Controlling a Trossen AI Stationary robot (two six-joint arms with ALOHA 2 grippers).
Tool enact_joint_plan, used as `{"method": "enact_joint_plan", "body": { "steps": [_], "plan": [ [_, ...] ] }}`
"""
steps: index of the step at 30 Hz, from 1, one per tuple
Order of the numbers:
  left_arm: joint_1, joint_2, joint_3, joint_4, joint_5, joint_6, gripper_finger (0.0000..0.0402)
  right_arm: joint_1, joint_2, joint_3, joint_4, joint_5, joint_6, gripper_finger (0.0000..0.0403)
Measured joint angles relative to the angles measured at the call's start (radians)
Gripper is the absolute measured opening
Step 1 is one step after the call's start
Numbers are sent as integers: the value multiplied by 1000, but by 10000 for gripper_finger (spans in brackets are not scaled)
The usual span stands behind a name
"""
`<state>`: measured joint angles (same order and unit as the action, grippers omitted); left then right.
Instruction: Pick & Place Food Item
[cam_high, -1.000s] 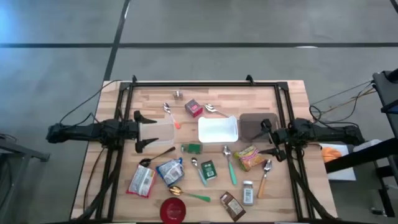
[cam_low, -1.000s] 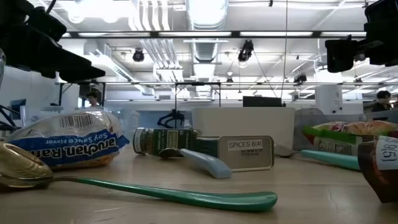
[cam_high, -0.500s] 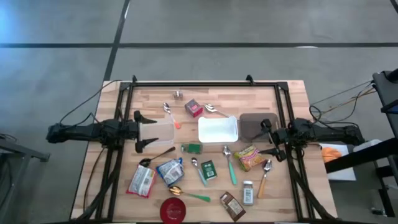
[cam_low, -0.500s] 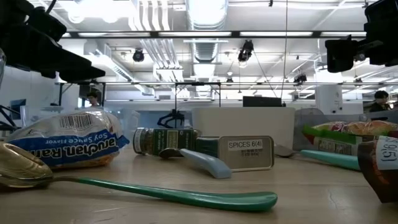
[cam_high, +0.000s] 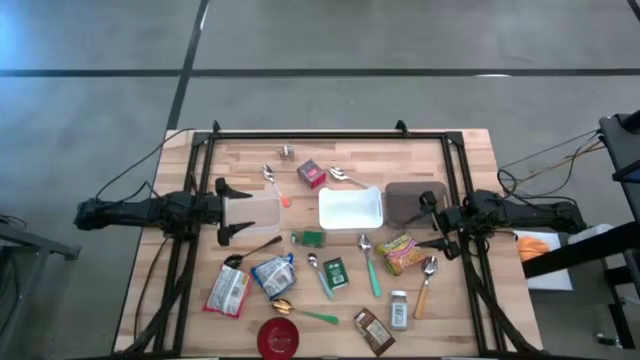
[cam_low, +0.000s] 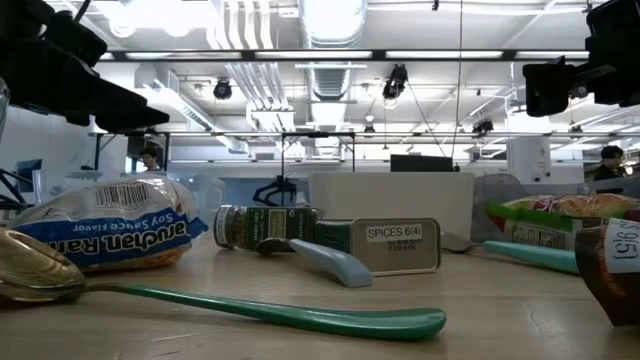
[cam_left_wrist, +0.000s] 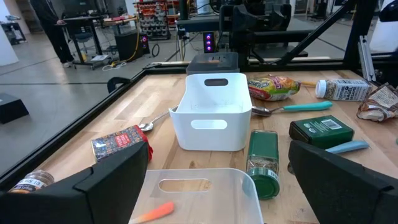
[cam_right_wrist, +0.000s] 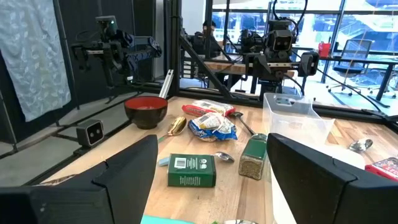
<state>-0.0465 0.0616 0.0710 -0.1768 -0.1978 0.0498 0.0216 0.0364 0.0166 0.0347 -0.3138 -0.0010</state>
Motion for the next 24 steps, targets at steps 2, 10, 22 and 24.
{"method": "enact_joint_plan", "body": {
  "steps": [2,10,22,24],
  "plan": [
    [0,0,0,0,0,0,390,0,0,0,0,0,0,301],
    [0,0,0,0,0,3,390,0,0,0,0,0,0,301],
    [0,0,0,0,0,3,390,0,0,0,1,0,-12,301],
    [0,0,0,0,0,3,390,0,0,0,16,1,-101,301]
  ]
}}
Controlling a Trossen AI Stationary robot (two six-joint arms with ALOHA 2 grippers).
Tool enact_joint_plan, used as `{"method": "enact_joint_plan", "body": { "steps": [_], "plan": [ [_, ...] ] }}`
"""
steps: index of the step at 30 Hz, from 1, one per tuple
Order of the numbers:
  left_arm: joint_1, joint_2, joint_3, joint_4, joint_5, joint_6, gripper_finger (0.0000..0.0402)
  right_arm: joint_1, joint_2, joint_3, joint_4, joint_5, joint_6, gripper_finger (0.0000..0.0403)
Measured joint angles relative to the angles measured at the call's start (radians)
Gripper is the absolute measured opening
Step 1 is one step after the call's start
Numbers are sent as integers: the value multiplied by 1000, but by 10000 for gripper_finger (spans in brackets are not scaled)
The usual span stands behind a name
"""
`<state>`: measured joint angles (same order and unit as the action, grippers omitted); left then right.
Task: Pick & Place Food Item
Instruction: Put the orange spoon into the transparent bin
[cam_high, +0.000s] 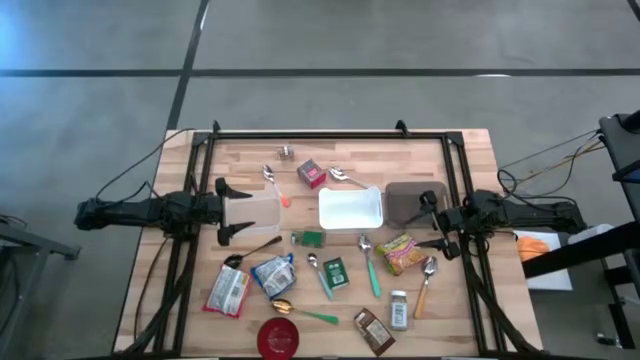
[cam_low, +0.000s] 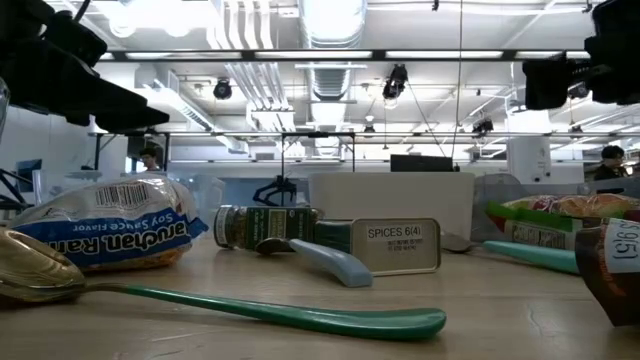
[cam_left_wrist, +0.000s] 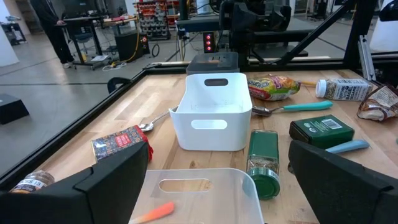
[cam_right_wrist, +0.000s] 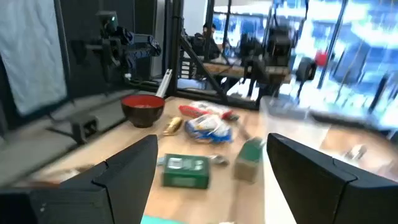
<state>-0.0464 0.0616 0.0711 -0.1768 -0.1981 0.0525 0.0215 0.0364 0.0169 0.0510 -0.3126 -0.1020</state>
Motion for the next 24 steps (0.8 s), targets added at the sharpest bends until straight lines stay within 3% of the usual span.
{"method": "enact_joint_plan", "body": {
  "steps": [3,7,13,20,24],
  "plan": [
    [0,0,0,0,0,0,390,0,0,0,54,0,-72,301],
    [0,0,0,0,0,0,390,0,1,0,122,9,-49,301],
    [0,0,0,0,0,-1,390,0,12,3,304,209,234,301],
    [0,0,0,1,0,-3,390,0,13,55,298,234,315,301],
    [1,1,-8,134,-41,11,390,0,25,107,299,238,337,301]
  ]
}}
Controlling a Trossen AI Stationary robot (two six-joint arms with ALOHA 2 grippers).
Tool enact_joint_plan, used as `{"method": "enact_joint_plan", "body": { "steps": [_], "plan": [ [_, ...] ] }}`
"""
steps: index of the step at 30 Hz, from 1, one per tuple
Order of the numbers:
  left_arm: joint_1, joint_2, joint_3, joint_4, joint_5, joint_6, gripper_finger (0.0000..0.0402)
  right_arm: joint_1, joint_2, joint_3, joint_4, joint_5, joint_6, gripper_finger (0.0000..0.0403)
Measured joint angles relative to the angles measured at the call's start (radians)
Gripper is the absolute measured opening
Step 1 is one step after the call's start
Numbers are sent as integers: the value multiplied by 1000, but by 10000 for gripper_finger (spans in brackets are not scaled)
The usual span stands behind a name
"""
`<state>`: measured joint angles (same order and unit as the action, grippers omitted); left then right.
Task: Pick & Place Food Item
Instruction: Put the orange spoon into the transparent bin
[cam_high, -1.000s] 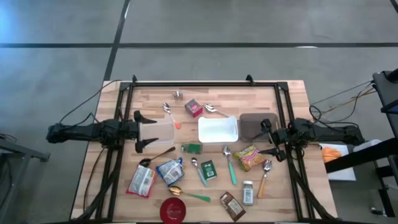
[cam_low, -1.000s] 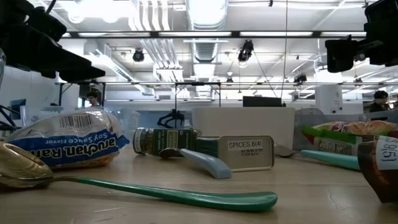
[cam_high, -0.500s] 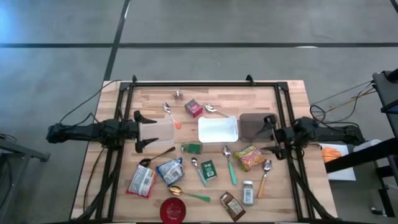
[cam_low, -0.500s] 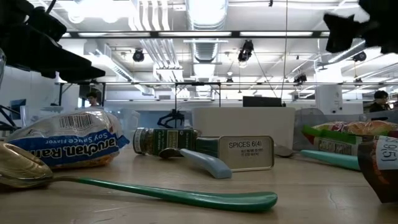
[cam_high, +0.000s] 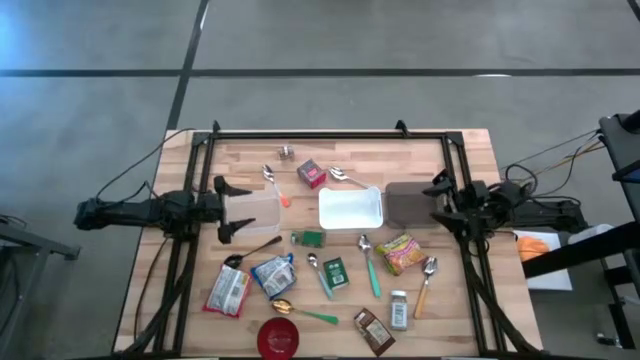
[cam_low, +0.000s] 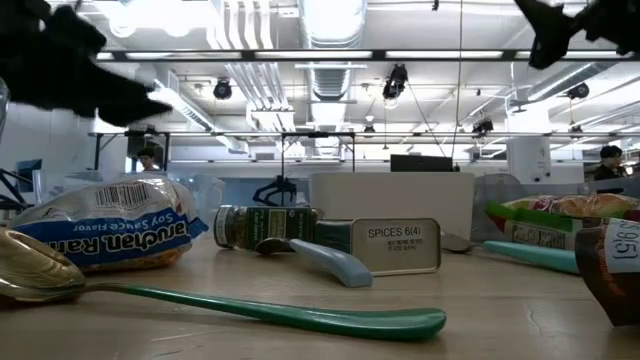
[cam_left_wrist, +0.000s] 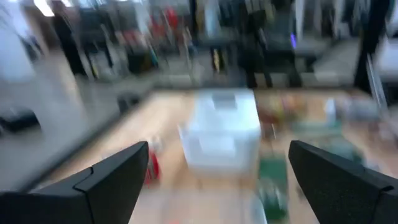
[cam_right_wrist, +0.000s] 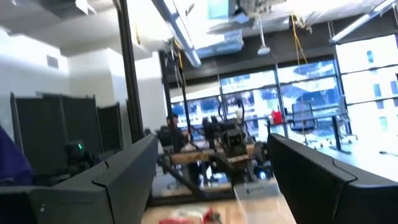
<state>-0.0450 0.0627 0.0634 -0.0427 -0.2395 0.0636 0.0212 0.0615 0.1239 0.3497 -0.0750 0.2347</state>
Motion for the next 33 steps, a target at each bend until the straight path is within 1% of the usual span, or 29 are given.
{"method": "enact_joint_plan", "body": {
  "steps": [1,3,4,6,10,13,17,20,24,28,31,33],
  "plan": [
    [1,-2,9,38,-20,-14,390,0,9,13,1,0,5,301],
    [15,-2,48,45,-91,-114,390,0,37,40,-5,2,6,301],
    [23,-2,68,15,-118,-173,390,0,54,52,-12,9,2,301],
    [41,2,110,-63,-135,-260,390,0,94,76,-27,36,-6,301],
    [69,52,190,-180,-124,-400,390,0,181,121,-89,114,17,301],
    [85,120,237,-210,-116,-537,390,0,244,141,-94,180,83,301],
    [122,248,304,-220,-84,-699,390,-2,306,165,-93,260,172,301],
    [168,358,355,-219,-61,-787,390,-3,325,184,-96,266,206,301],
    [243,484,418,-219,-39,-894,390,-2,319,209,-130,266,241,301],
    [313,574,466,-217,9,-1081,390,-2,305,229,-185,264,245,301],
    [363,625,485,-216,10,-1202,390,-2,296,248,-218,261,252,301],
    [400,661,488,-217,32,-1279,390,-2,292,260,-241,258,269,301]
  ]
}}
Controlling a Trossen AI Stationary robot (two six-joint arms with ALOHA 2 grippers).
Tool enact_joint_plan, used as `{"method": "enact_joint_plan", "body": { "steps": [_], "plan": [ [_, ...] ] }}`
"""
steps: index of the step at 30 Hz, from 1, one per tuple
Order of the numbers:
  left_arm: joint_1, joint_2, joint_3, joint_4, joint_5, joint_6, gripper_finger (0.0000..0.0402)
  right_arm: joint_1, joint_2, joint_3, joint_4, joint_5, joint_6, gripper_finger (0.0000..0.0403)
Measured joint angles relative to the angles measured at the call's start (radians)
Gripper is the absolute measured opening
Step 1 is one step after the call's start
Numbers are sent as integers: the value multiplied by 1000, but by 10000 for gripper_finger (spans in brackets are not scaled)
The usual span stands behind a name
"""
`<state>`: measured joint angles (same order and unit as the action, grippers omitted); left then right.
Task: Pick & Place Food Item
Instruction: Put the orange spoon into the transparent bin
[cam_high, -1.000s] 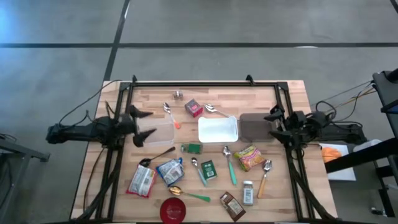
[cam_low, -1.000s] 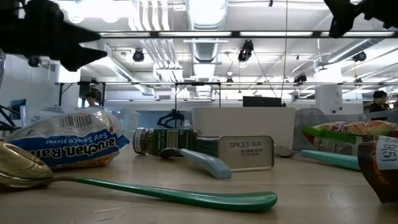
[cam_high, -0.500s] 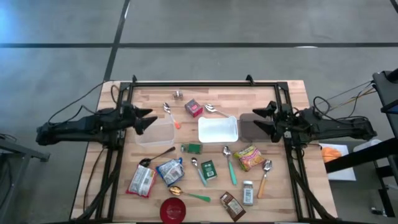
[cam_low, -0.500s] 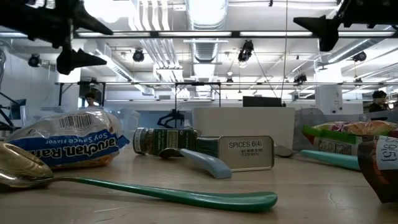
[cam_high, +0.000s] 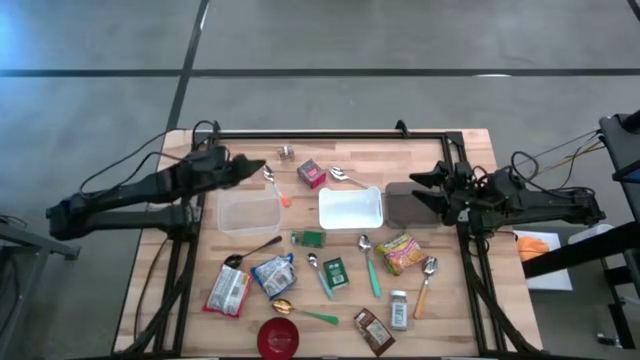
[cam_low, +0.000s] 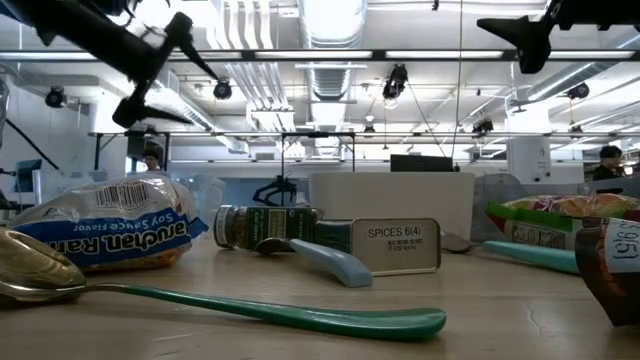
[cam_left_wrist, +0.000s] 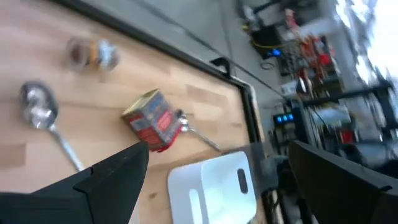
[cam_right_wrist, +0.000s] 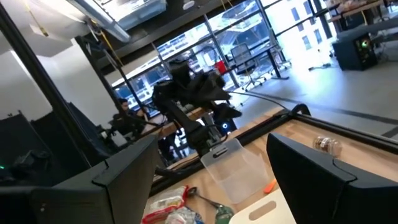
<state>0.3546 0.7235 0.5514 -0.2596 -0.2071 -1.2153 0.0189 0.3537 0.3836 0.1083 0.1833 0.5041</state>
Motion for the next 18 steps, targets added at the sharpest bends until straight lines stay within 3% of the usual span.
{"method": "enact_joint_plan", "body": {
  "steps": [6,11,18],
  "plan": [
    [74,114,0,-34,169,-242,390,0,0,15,-6,-1,9,301],
    [143,187,0,27,353,-244,390,0,0,16,-8,-1,9,301],
    [200,237,0,148,387,-240,390,1,0,16,-8,-2,9,301]
  ]
}}
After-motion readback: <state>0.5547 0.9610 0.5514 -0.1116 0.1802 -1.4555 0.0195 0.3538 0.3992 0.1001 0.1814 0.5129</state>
